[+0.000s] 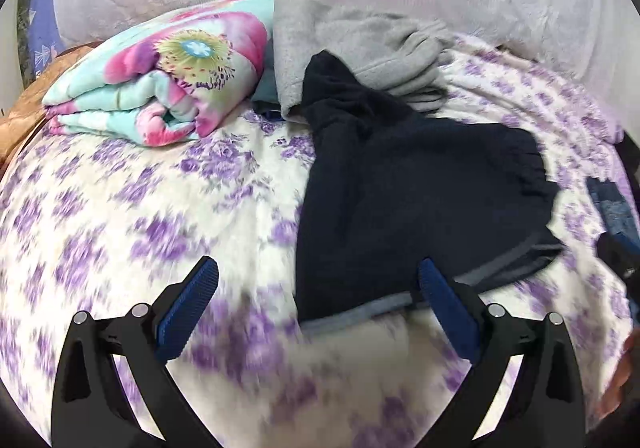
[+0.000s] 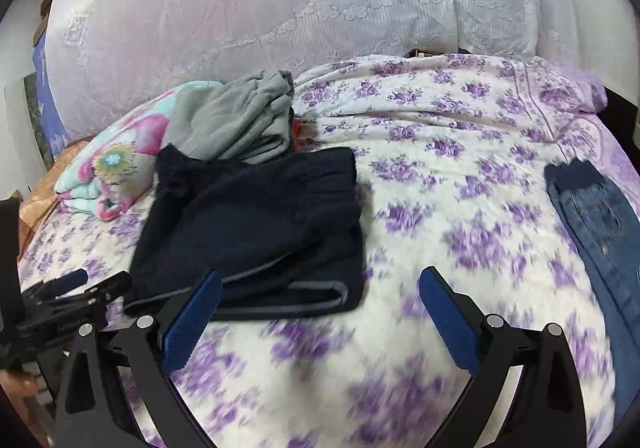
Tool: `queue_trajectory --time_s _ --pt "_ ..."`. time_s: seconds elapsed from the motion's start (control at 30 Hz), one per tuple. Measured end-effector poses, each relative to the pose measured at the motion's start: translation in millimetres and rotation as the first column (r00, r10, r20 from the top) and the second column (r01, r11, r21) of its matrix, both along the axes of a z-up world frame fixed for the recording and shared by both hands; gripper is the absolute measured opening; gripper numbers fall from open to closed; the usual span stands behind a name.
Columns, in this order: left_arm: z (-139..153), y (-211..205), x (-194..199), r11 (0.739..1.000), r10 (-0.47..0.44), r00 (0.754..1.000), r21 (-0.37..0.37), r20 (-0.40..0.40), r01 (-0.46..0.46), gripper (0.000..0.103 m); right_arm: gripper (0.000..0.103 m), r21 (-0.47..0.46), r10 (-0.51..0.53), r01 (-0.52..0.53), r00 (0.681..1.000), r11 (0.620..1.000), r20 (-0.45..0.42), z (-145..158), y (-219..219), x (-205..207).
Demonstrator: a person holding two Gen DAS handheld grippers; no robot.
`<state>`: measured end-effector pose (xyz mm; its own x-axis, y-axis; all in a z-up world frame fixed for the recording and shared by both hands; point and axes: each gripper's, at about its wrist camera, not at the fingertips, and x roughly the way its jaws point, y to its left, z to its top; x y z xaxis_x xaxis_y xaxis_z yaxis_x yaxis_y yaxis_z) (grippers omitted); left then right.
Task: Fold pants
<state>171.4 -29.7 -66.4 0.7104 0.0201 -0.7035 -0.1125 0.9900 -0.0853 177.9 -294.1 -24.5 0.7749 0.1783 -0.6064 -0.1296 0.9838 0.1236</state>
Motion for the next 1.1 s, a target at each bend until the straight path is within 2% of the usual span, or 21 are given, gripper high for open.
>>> queue_trajectory --time_s 0.13,0.23,0.27,0.33,0.43,0.6,0.7,0.8,0.93,1.1 --pt "3 -17 -33 0.999 0.005 0.999 0.044 0.034 -0.007 0.098 0.099 0.041 -0.018 0.017 0.999 0.999 0.033 0 1 -31" --pt "-9 -30 -55 0.994 0.017 0.996 0.103 0.086 -0.026 0.098 0.099 0.089 -0.033 0.026 0.996 0.996 0.08 -8 -4 -52" --pt "-18 -33 -59 0.995 0.0 0.997 0.098 0.078 -0.007 0.098 0.099 0.094 -0.036 0.028 0.996 0.995 0.086 -12 -5 -53" --pt "-27 -36 -56 0.996 -0.025 1.0 0.089 0.006 0.024 0.098 0.099 0.087 -0.042 0.036 0.997 0.996 0.068 -16 -6 -50" --pt "-22 -36 -60 0.996 -0.038 0.999 0.079 0.037 0.035 0.098 0.099 0.122 -0.04 0.032 0.997 0.992 0.064 -13 -11 -51" --pt "-14 -37 -67 0.997 -0.068 0.996 0.032 0.064 0.066 0.098 0.099 0.122 -0.049 0.039 0.996 0.992 0.08 -8 -12 -57" --pt "-15 -44 -69 0.995 -0.089 0.995 0.057 0.048 0.086 0.098 0.099 0.118 -0.042 0.031 0.996 0.992 0.085 -6 -10 -61" --pt "-16 -50 -69 0.99 -0.087 0.995 0.118 0.054 0.08 0.098 0.099 0.085 -0.031 0.025 0.997 0.996 0.076 -7 -5 -63" --pt "-13 -49 -70 0.991 -0.094 0.994 0.098 0.059 0.088 0.098 0.099 0.069 -0.008 0.005 0.999 0.998 0.041 -12 2 -61" --pt "-8 -48 -74 0.992 -0.092 0.993 0.091 0.07 0.085 0.098 0.099 0.044 -0.002 0.0 0.999 0.999 0.039 -12 6 -64"
